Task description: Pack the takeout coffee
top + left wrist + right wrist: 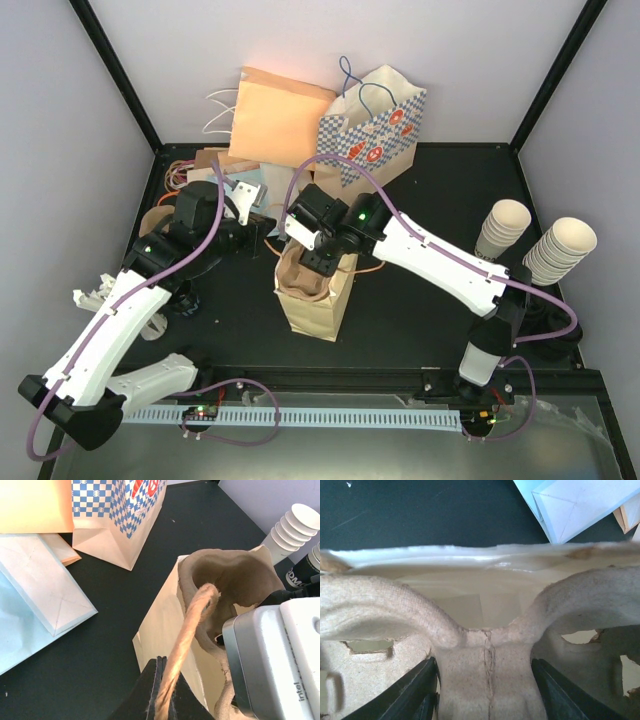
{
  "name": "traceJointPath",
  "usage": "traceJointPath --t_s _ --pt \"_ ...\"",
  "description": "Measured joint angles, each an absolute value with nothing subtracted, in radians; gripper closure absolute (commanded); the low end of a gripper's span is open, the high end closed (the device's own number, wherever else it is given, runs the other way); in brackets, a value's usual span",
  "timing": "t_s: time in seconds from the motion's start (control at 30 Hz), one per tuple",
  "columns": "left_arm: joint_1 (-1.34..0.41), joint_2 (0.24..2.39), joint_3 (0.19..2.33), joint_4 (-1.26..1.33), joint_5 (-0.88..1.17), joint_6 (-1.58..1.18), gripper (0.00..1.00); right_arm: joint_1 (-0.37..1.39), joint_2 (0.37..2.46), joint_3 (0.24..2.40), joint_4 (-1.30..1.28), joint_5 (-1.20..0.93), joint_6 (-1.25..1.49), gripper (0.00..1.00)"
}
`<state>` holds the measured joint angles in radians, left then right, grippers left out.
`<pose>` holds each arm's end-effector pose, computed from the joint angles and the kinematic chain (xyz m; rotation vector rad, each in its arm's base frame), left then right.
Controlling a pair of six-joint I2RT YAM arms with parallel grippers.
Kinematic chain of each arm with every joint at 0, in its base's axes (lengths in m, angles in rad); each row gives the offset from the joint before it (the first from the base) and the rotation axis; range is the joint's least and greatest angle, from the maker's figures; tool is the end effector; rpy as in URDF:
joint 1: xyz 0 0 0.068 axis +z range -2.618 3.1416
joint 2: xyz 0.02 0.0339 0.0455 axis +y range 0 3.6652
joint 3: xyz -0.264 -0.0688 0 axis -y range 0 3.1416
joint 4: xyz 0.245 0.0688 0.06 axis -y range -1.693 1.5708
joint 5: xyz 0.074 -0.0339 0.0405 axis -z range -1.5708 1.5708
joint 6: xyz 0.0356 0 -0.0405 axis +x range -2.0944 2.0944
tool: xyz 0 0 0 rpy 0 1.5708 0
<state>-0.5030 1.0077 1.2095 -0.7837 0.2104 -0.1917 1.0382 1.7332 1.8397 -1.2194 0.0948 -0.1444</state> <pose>0.1699 -0.1020 0.3848 0.4652 2.1559 -0.6227 0.1798 0.2983 0.3616 -1.4717 2.2451 0.1555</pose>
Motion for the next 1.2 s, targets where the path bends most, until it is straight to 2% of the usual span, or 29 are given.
traceJointPath --t_s 0.53,0.83,1.2 --pt "-0.503 1.007 1.224 -0.784 0.211 -0.184 0.98 1.037 1.738 1.842 -1.213 0.115 -0.177 0.47" --pt "-0.503 1.007 1.224 -0.783 0.212 -0.184 0.98 1.037 1.808 1.87 -1.226 0.125 -0.185 0.48" --pt "-0.503 1.007 1.224 -0.784 0.211 -0.184 0.98 1.038 1.776 1.743 -1.197 0.136 -0.177 0.48"
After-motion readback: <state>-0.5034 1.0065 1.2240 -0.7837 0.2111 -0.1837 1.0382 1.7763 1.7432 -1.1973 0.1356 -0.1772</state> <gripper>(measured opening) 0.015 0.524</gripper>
